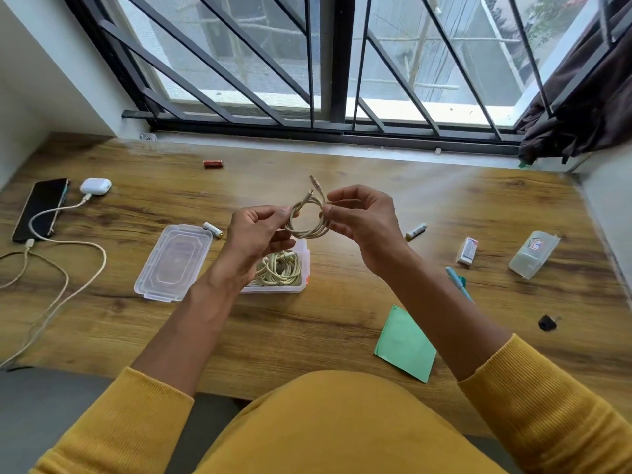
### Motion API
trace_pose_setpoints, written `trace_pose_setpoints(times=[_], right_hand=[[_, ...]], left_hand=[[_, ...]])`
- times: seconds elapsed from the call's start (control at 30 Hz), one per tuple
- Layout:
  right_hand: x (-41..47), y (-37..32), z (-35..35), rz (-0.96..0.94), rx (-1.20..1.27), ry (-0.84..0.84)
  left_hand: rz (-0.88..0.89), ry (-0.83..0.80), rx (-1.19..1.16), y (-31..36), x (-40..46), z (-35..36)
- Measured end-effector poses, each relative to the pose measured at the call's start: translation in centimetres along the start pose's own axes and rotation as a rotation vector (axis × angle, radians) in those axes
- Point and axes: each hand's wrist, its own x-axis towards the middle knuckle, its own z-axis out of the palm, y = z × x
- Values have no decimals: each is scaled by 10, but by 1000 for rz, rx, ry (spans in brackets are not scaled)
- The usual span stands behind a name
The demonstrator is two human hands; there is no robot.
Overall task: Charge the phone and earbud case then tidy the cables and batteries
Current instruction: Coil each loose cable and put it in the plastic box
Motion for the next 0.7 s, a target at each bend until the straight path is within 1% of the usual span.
trace_pose_setpoints(times=[0.1, 0.23, 0.47, 0.6, 0.7], right_hand=[[-1, 5, 13, 13, -54, -16], [0, 13, 31, 14, -174, -80], [3, 33, 58, -36, -435, -117], [1, 43, 63, -22, -531, -132], [-1, 50, 64, -52, -626, -137]], left_hand=[[14, 27, 13, -5, -4, -15], [43, 90, 74, -11, -9, -36], [82, 130, 329, -19, -10, -73], [91, 152, 443, -24, -9, -80], [109, 162, 532, -30, -8, -84]])
